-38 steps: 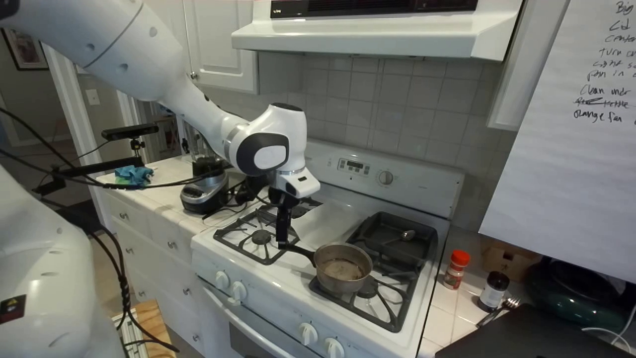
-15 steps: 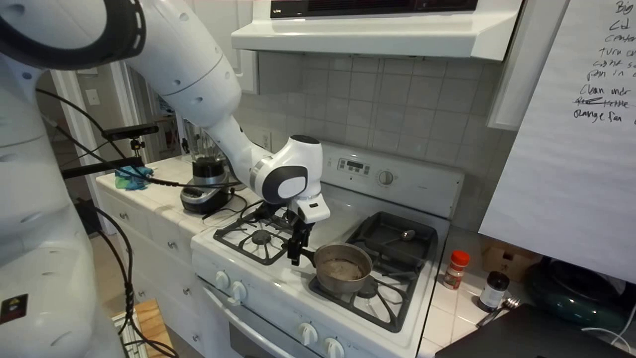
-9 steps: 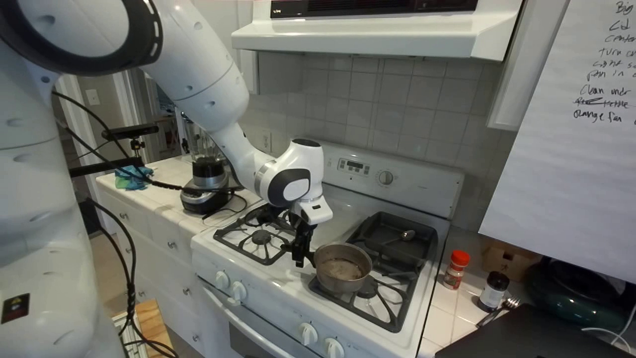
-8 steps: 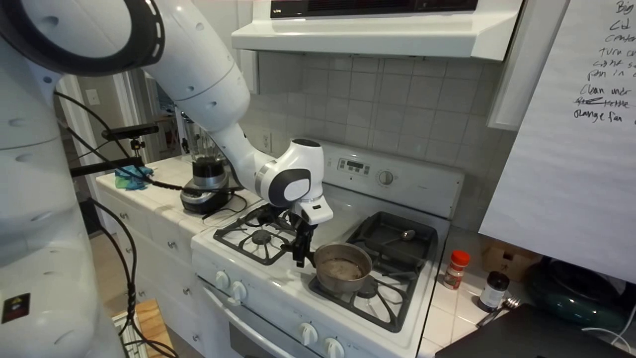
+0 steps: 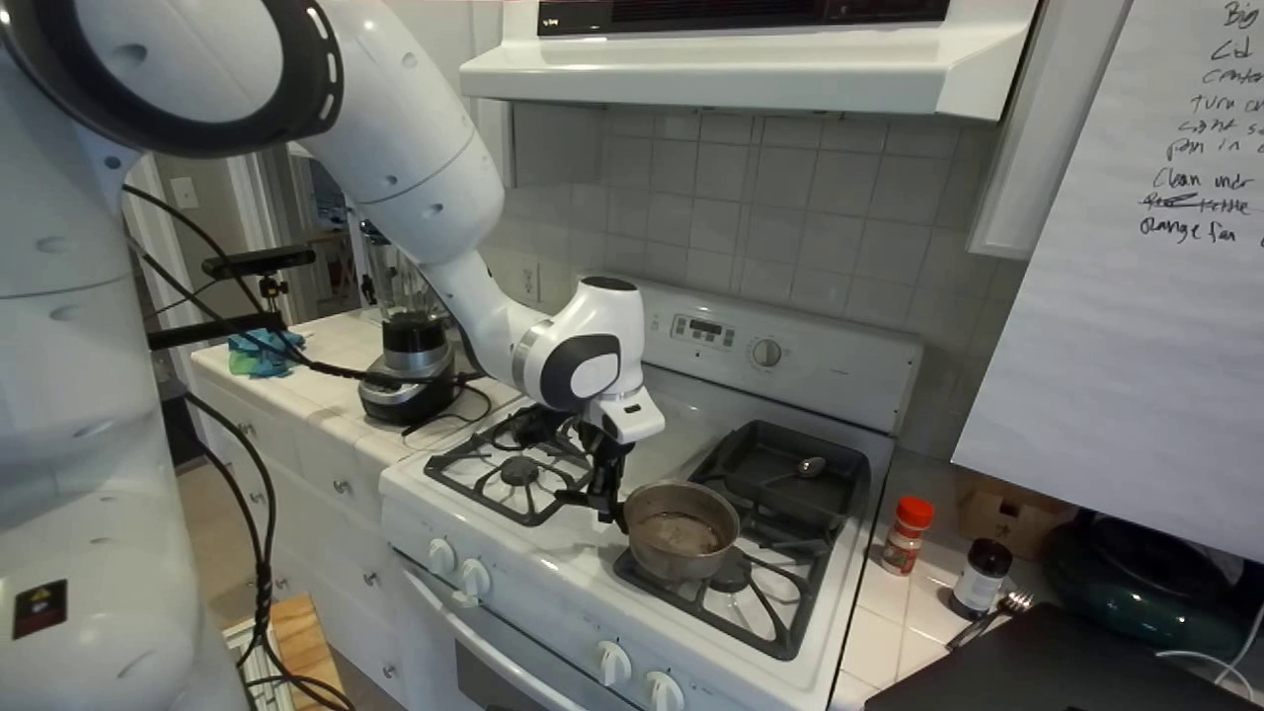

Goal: Move the pot from the right bottom plate to the left top plate of the stove

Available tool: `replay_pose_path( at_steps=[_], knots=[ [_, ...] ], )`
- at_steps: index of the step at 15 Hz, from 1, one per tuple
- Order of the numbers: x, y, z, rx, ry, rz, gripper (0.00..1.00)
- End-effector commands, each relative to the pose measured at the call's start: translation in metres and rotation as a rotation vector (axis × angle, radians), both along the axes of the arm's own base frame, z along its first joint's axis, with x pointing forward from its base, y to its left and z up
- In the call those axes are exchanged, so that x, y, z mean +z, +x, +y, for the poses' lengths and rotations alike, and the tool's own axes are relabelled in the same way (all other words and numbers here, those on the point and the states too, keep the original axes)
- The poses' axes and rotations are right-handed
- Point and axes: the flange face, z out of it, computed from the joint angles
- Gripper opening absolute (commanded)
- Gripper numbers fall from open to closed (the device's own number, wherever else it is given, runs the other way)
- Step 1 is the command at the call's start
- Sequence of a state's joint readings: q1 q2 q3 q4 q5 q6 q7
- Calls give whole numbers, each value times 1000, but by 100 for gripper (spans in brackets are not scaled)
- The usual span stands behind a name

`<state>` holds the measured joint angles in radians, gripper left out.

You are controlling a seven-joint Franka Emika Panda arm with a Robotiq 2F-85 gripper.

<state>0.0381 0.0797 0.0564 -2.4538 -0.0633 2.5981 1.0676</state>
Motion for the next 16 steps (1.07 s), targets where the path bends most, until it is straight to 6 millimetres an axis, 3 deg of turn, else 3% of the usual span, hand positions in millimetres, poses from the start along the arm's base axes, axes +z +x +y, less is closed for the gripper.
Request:
replay_pose_path(
  at_steps=[1, 5, 11, 16],
  knots=[
    [2, 4, 4, -4, -16, -19, 3],
    [22, -11, 21, 50, -10, -37, 6],
    [77, -44, 78, 402, 44, -66, 6],
    [111, -40, 100, 697, 48, -21, 6]
  ],
)
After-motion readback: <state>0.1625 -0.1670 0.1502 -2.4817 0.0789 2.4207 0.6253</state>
